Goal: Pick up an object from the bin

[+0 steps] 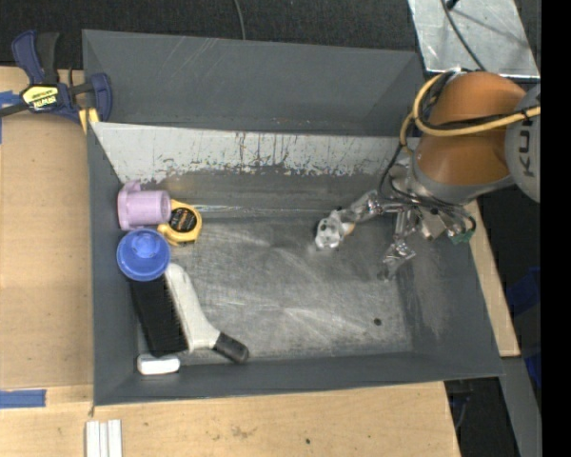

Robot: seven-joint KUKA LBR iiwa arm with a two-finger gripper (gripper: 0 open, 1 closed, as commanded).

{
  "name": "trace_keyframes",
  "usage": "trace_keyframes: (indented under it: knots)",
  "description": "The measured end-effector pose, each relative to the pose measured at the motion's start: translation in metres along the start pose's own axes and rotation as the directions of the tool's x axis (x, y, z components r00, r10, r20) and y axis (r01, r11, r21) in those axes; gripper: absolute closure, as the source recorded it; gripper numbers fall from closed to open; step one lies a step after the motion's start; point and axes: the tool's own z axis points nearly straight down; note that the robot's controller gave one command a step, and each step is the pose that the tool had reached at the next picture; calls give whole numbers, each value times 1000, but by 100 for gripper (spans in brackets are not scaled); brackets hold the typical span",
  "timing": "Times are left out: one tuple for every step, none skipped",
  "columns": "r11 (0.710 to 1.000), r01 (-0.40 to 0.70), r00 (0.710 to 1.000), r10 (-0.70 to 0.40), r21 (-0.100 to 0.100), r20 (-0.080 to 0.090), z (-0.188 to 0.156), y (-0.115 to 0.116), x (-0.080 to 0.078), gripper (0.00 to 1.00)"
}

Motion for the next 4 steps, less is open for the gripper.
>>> trace_keyframes:
  knots:
    - [994,105,994,-105,2,2,3,12,-24,0]
    - [911,411,911,-411,4,7,42,21,-41,0]
    - [890,456,890,-456,8,12,39,-4,-33,100]
    - [890,455,890,-455,8,12,39,-4,-33,100]
